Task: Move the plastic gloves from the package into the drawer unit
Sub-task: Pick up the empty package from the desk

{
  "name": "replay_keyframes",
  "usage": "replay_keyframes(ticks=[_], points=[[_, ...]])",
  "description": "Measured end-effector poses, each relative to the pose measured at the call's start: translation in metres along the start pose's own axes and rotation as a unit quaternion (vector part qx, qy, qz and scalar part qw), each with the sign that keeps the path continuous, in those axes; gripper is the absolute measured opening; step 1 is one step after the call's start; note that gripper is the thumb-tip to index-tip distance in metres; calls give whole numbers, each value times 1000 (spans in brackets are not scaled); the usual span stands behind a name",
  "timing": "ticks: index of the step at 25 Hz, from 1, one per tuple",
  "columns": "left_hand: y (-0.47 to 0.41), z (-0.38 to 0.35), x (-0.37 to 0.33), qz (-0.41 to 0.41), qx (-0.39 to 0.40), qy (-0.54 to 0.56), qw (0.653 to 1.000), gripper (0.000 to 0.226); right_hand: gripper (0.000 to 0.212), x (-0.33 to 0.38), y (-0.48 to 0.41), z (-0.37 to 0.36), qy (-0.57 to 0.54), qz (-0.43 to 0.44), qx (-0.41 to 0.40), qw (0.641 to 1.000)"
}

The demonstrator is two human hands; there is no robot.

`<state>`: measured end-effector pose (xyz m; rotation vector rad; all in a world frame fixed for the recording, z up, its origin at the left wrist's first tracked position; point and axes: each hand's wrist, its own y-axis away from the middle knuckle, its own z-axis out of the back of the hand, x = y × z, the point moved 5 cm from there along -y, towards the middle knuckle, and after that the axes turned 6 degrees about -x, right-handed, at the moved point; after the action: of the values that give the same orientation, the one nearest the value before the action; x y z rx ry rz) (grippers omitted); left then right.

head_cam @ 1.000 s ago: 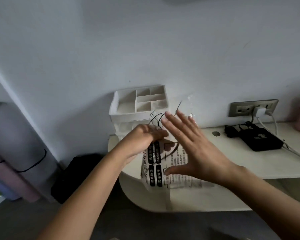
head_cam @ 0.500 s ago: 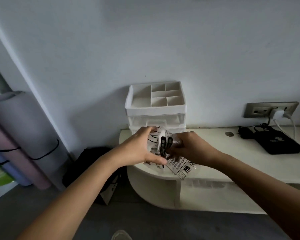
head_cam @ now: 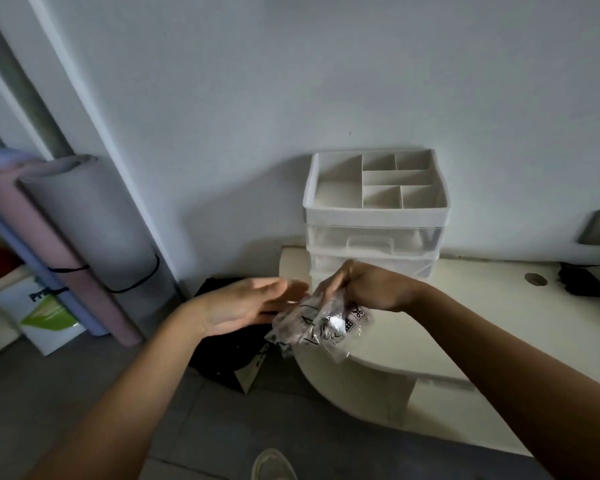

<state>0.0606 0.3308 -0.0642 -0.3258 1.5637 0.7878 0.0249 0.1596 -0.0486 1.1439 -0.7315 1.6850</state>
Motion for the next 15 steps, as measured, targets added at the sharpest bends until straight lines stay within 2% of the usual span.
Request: replay_keyframes(ticks=[3,6,8,10,11,13,15], points=[[-6,19,24,53,5,-42,998,69,41,17,-37,-12,41,86,-23,995],[-7,65,35,80,-87,-59,991,48,46,8,-59,-23,165,178,-114,963],[-11,101,52,112,-165,-78,977,25,45,-18,-71,-32,254,173,-133,942],[-17,139,78,155,-270,-134,941,9,54,-59,-83,-45,323,58,-80,941],[-21,158,93,173,-326,-171,913,13,59,-79,-86,-53,352,9,-48,935],[-26,189,118,195,-412,-259,851,18,62,-102,-90,-68,422,-13,-26,906],[-34,203,135,202,-444,-366,793,14,60,-110,-93,-78,454,2,-45,890]])
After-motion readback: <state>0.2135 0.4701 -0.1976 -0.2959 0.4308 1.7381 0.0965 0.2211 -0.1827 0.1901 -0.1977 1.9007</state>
